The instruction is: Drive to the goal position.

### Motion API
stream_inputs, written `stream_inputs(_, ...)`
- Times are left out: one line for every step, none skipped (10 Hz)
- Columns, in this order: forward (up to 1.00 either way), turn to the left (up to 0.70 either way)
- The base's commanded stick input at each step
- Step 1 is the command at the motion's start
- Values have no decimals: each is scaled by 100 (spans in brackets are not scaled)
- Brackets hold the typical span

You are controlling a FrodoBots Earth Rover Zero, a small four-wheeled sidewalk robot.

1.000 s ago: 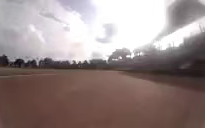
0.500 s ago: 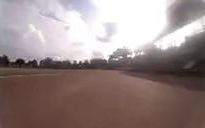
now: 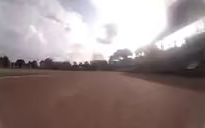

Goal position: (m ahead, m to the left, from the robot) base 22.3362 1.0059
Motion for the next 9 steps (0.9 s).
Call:
stream_inputs(70,0)
stream_inputs(70,0)
stream_inputs(70,0)
stream_inputs(70,0)
stream_inputs(70,0)
stream_inputs(70,0)
stream_inputs(70,0)
stream_inputs(70,0)
stream_inputs(70,0)
